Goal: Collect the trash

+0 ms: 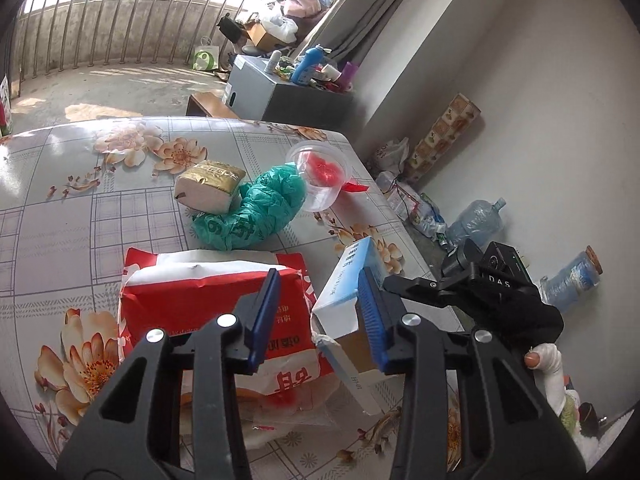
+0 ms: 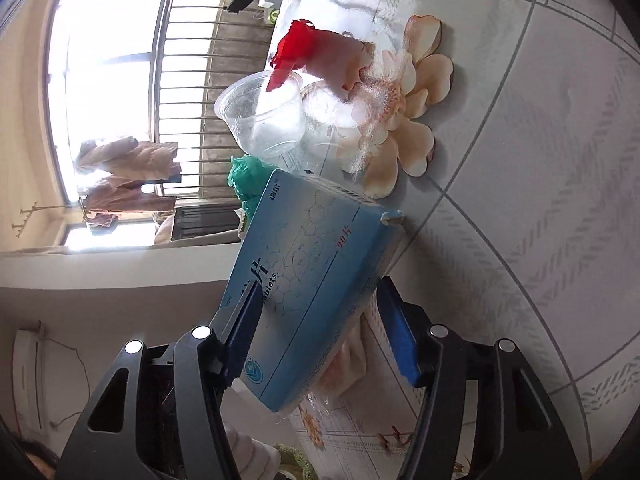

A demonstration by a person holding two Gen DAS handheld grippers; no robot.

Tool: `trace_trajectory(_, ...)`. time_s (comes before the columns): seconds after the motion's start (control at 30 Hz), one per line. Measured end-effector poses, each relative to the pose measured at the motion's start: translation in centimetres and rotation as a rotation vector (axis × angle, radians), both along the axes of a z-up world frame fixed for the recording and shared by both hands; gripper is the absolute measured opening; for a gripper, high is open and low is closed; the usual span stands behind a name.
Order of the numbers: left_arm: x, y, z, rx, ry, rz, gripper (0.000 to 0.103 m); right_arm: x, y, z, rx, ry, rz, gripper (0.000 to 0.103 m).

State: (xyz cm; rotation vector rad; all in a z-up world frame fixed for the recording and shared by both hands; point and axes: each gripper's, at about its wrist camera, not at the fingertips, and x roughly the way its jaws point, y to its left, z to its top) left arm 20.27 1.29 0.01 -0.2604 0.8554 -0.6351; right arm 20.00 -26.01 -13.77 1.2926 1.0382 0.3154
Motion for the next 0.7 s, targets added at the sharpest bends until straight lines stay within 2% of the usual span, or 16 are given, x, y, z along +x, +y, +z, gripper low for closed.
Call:
trace_trajectory(0.1, -0.9, -0.1, -0.6, -0.017, 0.025, -0.035, 0.037, -0.6, 0.0, -0.1, 0.028, -0.013, 0.003, 0.037)
trace_trajectory(0.17, -1.5, -0.4, -1.2, -0.026, 0.046, -0.050, 0.037, -0.8, -0.3, 0.2, 0.026, -0.023, 0.009, 0.033)
trace_trajectory(0.3, -2.8, -1.5, -2.4, -0.057, 0.100, -0.090, 0.037, -1.8, -0.7, 1.1, -0.013, -0.039, 0.029, 0.032)
trace_trajectory(0.4, -4.4, -2.9, -3.2, -0.081, 0.136, -0.160, 0.037, -2.9, -1.6, 1.5, -0.054, -0.042, 0.032, 0.032)
trace_trajectory(0.57, -7.5, -5.4, -4.4, -0.133, 0.212, -0.303, 0.037, -5.3, -4.0, 2.6, -0.163, -0.039, 0.007, 0.032)
trace_trajectory(0.7, -9.0, -4.3, -3.9, -0.144, 0.183, -0.295, 0.040, -6.5, -5.3, 4.6, -0.311, -0.054, -0.025, 0.032)
